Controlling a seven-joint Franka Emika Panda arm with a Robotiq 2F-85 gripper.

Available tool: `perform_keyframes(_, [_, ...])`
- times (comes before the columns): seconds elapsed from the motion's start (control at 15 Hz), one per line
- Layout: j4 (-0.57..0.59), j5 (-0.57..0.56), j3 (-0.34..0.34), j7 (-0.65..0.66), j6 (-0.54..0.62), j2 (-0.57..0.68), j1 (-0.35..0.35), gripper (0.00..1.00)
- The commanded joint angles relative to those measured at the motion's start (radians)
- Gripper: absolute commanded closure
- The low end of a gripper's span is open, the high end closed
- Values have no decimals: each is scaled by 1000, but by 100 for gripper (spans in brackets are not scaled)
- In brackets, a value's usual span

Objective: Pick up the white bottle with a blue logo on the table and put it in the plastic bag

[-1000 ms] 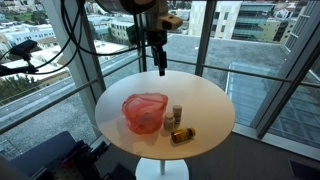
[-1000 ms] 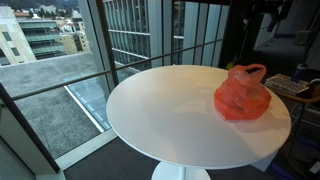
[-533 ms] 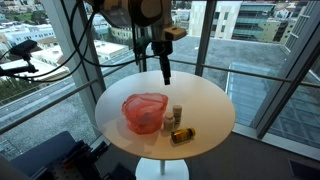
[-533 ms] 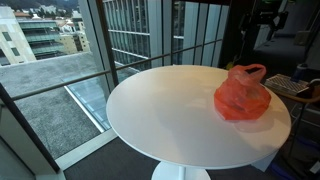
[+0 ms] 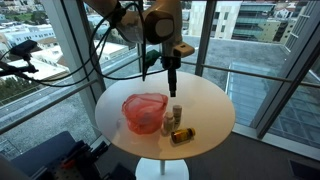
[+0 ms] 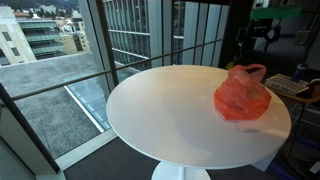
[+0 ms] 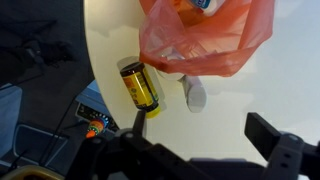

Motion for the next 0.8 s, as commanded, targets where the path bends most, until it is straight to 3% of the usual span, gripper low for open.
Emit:
perform_keyframes(0.0, [70, 28, -28, -4, 11, 76, 8, 0])
perform_keyframes(0.73, [81, 64, -43, -69, 130, 201, 18, 0])
